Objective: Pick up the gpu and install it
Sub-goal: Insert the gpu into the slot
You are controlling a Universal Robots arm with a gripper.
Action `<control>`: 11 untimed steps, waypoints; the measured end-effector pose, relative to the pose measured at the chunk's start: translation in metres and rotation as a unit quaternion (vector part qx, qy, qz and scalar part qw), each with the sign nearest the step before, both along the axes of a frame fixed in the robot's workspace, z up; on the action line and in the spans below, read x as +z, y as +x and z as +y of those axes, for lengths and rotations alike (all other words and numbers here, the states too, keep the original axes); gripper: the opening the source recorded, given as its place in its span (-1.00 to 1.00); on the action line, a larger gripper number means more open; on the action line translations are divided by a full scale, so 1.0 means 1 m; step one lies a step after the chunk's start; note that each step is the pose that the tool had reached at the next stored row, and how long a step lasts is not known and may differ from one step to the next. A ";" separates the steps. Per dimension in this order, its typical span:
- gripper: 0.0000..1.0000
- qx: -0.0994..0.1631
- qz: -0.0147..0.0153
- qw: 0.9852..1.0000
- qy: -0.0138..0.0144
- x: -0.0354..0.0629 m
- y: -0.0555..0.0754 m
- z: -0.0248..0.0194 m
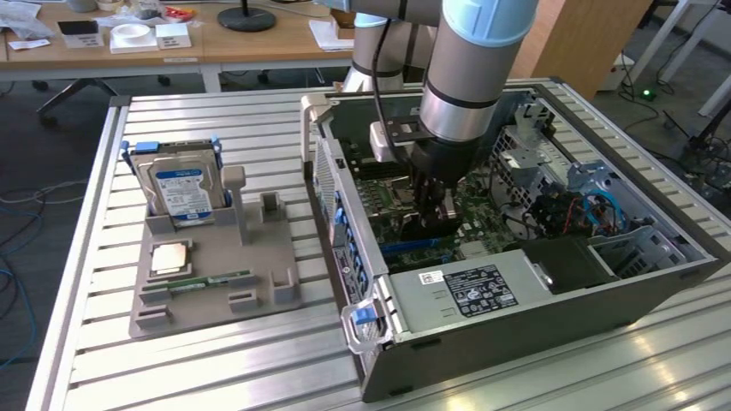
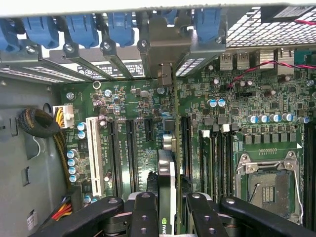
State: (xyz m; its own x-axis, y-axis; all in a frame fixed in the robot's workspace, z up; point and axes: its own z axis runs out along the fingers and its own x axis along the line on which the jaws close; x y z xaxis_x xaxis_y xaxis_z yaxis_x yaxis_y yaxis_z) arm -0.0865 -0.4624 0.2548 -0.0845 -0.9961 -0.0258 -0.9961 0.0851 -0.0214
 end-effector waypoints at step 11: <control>-0.47 0.000 0.000 1.000 -0.002 -0.0019 0.000 -0.0001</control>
State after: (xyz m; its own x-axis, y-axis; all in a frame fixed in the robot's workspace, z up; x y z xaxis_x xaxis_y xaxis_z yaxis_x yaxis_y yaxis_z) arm -0.0865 -0.4625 0.2529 -0.0847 -0.9962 -0.0224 -0.9961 0.0852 -0.0217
